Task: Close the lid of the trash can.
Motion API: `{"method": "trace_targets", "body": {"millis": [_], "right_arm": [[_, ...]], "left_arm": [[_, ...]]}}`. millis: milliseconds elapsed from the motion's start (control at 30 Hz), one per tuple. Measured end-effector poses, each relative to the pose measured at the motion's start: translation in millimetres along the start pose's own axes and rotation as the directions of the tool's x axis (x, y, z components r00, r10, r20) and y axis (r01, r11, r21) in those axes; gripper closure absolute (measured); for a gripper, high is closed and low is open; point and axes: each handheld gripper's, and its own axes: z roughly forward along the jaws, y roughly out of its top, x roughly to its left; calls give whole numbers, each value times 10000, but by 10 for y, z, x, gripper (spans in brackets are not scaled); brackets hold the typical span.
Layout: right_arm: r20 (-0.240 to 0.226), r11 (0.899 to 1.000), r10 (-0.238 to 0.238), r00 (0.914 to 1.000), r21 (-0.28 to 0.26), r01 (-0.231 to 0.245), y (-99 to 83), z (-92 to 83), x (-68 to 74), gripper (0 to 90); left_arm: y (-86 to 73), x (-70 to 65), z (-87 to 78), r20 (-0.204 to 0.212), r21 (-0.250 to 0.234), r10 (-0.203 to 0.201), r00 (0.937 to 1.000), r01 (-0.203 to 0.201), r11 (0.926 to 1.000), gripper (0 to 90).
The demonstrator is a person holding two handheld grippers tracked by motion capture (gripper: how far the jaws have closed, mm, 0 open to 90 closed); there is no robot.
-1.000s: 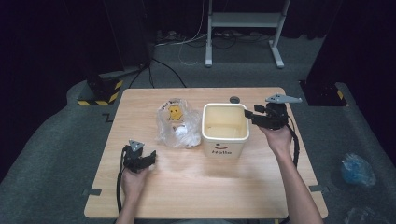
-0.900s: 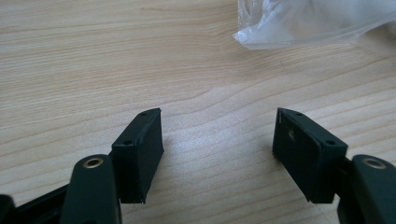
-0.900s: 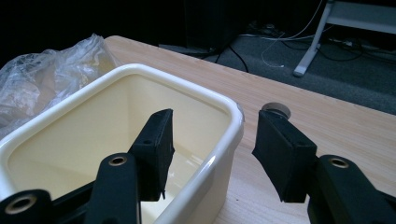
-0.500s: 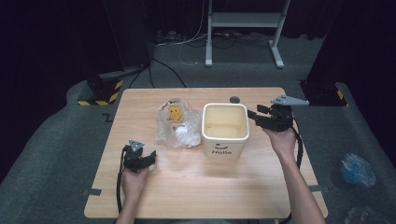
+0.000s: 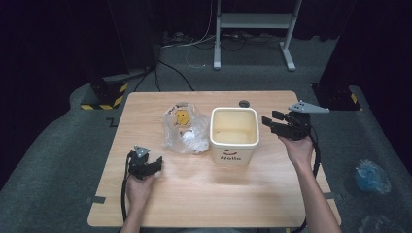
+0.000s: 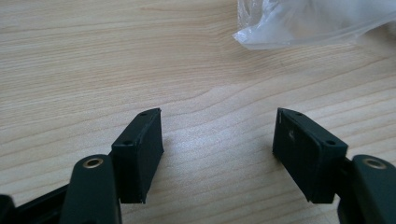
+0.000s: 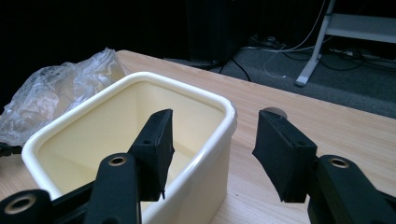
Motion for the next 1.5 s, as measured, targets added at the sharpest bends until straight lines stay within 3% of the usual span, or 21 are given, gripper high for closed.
{"method": "trace_targets", "body": {"millis": [1500], "right_arm": [[-58,9969,469,9989,-636,-472,-345,-400,-129,463]], "left_arm": [[-1,0,0,-4,-1,0,10000,0,10000,330]]}}
